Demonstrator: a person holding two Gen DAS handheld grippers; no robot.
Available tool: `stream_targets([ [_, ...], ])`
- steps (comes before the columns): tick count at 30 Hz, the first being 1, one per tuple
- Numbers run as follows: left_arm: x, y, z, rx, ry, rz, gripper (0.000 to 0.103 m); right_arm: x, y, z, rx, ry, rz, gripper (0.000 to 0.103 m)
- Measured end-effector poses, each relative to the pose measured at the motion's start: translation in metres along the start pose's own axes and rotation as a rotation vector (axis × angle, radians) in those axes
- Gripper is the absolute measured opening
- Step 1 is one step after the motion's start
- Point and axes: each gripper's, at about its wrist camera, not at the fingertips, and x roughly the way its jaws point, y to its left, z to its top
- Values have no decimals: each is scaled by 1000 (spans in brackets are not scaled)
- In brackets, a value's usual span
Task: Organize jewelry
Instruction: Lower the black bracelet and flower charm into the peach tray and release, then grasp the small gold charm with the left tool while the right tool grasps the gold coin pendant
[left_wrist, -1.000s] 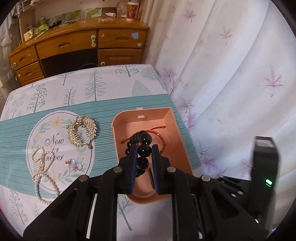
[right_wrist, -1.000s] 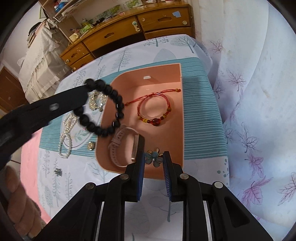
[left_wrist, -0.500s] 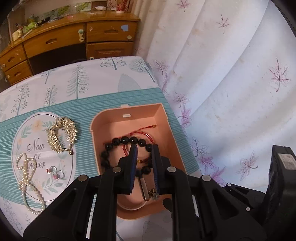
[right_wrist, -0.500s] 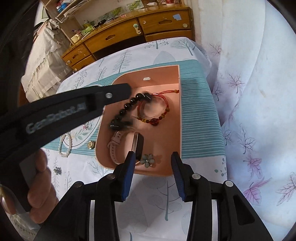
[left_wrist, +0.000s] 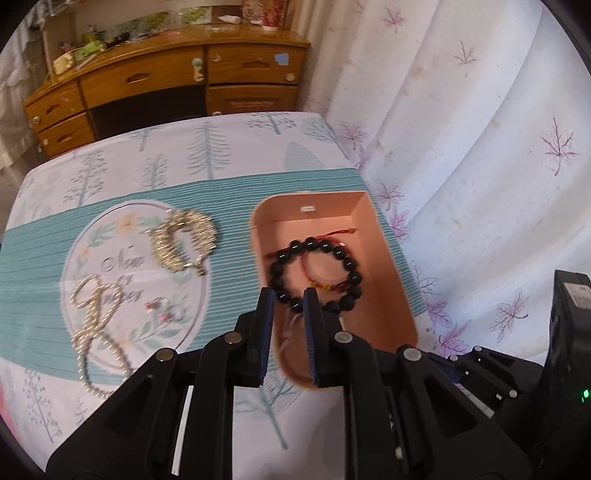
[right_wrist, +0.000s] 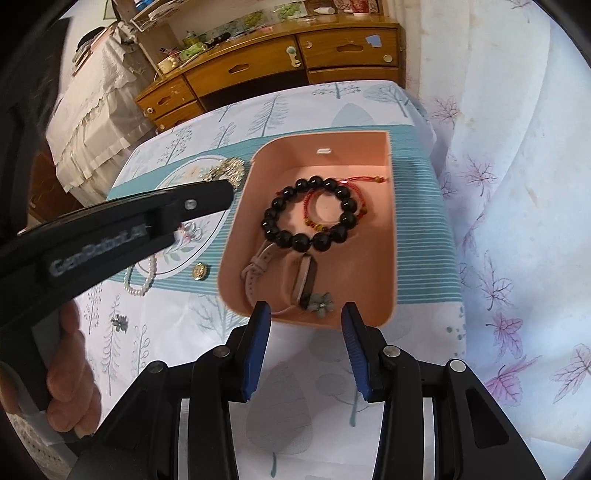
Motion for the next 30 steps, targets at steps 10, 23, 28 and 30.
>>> stream_targets([
  [10,-35,38,-35,-66,-42,85,13,-3,17,-10,0,-40,-46,40],
  [23,-59,73,-96,-125,-31,152,14,-25,46,-32,-28,-130,-84,40],
  [28,-75,106,-115,-173,-47,219,14,-26,67,-40,-73,-127,-76,40],
  [30,-85,122,-122,-203,-60,245,14,-28,75,-42,-92,-129,-74,40],
])
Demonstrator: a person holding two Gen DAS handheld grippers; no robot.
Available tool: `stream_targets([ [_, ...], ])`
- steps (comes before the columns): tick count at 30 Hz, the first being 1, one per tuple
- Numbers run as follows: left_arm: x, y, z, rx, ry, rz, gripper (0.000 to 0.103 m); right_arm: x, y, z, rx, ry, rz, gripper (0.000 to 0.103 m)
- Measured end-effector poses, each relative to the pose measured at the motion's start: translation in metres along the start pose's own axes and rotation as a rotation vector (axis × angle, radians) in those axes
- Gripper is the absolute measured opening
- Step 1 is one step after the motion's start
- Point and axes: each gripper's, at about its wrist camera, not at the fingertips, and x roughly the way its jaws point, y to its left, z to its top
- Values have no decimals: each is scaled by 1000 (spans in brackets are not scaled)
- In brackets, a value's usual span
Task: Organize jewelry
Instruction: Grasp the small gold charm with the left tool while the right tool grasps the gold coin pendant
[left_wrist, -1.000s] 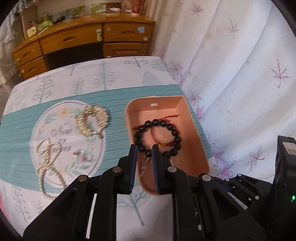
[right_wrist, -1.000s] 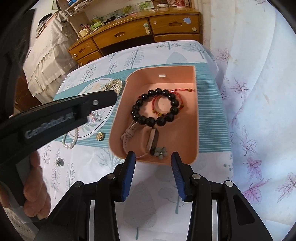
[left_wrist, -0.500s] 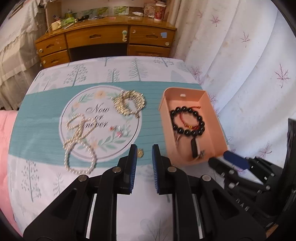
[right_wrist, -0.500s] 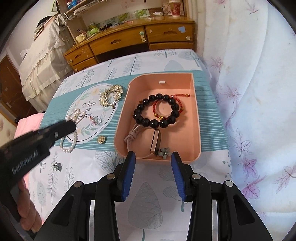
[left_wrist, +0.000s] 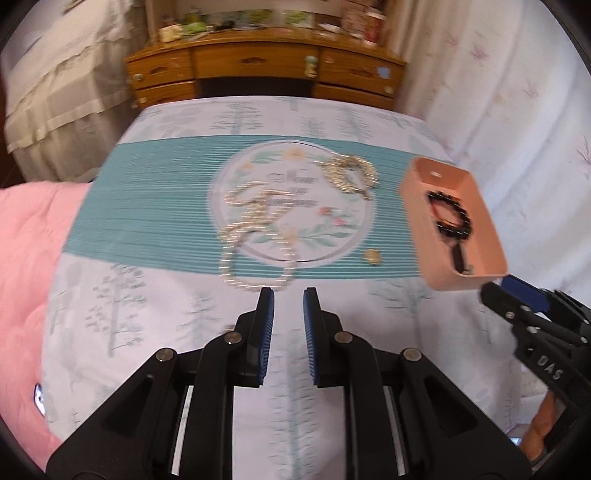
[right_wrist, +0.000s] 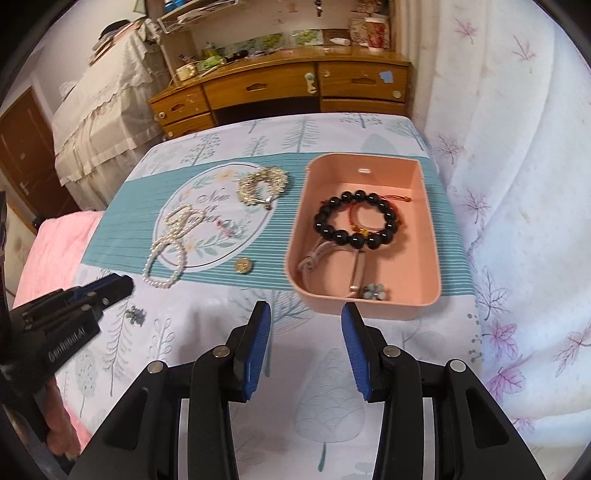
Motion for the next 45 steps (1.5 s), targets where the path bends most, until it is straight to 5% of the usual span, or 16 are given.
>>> stream_targets([
  [14,-2,113,-14,-229,43,42,13,11,49,24,-63,62,119,40],
  [30,43,65,-25,-75,180,-96,17,124,76,78,-47,311,94,41],
  [40,66,60,-18,-76,227,-118,18,167,87,82,-91,378,8,39],
  [45,70,65,-14,-90,236,-128,18,173,95,86,-137,392,-38,29],
])
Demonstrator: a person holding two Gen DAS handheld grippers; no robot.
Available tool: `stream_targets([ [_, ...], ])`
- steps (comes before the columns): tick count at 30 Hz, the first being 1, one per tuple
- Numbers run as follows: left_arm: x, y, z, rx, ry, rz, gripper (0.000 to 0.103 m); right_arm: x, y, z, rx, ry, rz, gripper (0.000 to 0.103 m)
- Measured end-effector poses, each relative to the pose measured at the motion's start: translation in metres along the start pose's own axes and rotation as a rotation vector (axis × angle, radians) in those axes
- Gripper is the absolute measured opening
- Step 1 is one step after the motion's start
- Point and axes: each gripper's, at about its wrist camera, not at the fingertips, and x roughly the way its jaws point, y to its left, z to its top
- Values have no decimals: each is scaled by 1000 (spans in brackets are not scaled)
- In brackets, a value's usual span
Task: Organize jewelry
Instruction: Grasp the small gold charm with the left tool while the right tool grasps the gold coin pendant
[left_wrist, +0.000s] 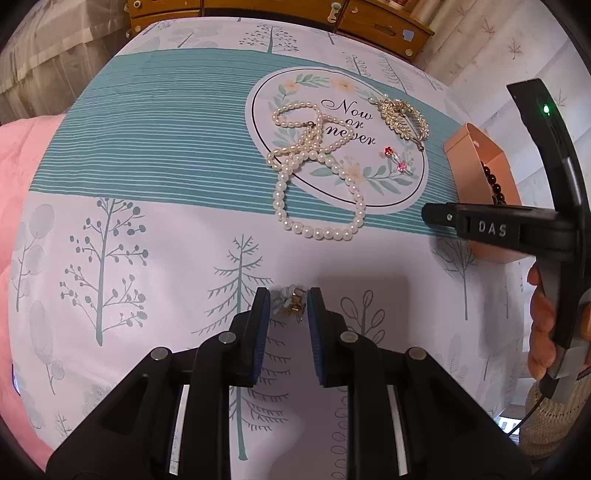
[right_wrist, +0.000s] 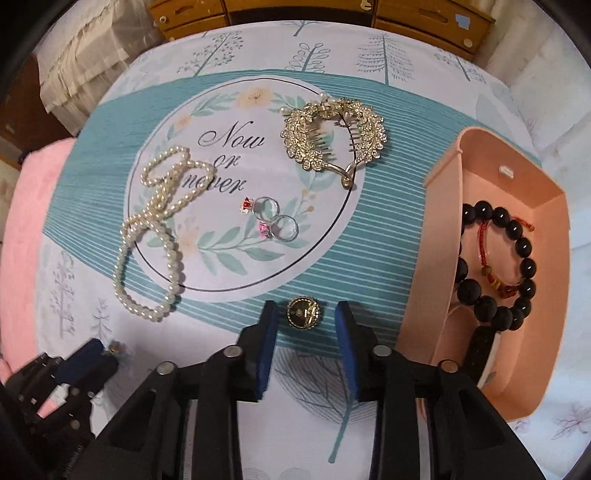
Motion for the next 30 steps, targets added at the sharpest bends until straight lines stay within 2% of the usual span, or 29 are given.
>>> stream_targets([
  [4,-1,1,1,-7,3,-4,18,1,3,2,-13,2,-20,20],
  [11,-2,1,1,-9,12,-6,18,-4,0,4,4,-6,22,19],
  [24,13,-13,5,45,61,44,19,-45,-7,-28,-10,-54,115,19],
  [30,13,-14,8,38,48,65,19,-57,-8,-39,-7,-76,143,19],
])
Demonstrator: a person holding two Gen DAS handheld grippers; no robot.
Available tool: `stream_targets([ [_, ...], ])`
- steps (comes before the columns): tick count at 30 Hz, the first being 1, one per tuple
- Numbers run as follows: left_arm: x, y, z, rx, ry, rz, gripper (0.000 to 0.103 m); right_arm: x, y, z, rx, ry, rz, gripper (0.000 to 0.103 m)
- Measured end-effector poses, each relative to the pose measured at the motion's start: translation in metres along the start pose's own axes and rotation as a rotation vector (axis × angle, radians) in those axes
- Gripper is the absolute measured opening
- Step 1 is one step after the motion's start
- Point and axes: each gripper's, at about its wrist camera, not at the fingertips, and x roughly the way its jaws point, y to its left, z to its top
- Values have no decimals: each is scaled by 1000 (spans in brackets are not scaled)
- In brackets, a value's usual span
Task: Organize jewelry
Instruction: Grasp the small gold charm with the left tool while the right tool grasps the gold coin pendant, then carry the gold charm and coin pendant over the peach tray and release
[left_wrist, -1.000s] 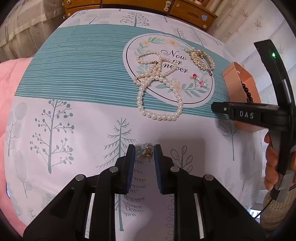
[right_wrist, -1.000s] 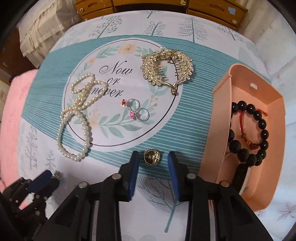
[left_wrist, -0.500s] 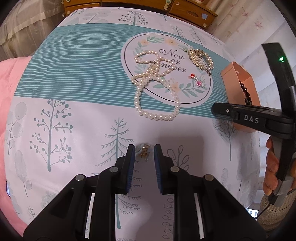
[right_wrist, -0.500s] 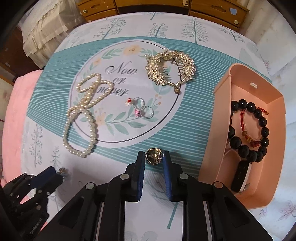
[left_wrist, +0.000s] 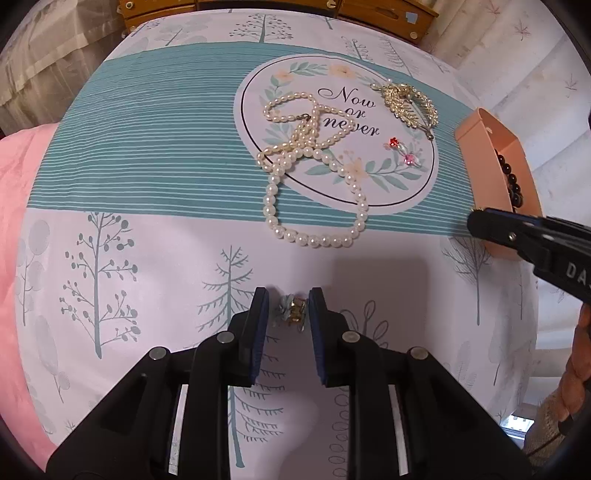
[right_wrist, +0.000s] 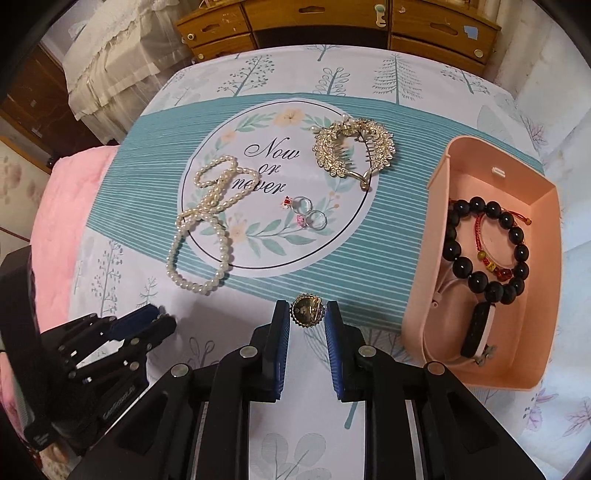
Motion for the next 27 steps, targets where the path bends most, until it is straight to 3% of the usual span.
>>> stream_targets([
  [8,-13,-12,4,2,-28,-19,5,-18,-16,-11,22,-35,40,19],
  [13,-23,-29,6,45,-45,8,5,-35,-30,-20,35,-67,60,19],
  [21,-14,-27,0,64,2,71,10,-51,-43,-34,43,-89,79,19],
  [24,-14,-25,-1,60,7,84,24,-53,-45,-37,39,-93,84,19],
  [27,-19,-23,-1,57,-3,66,29,-54,-45,-40,40,-98,90,19],
])
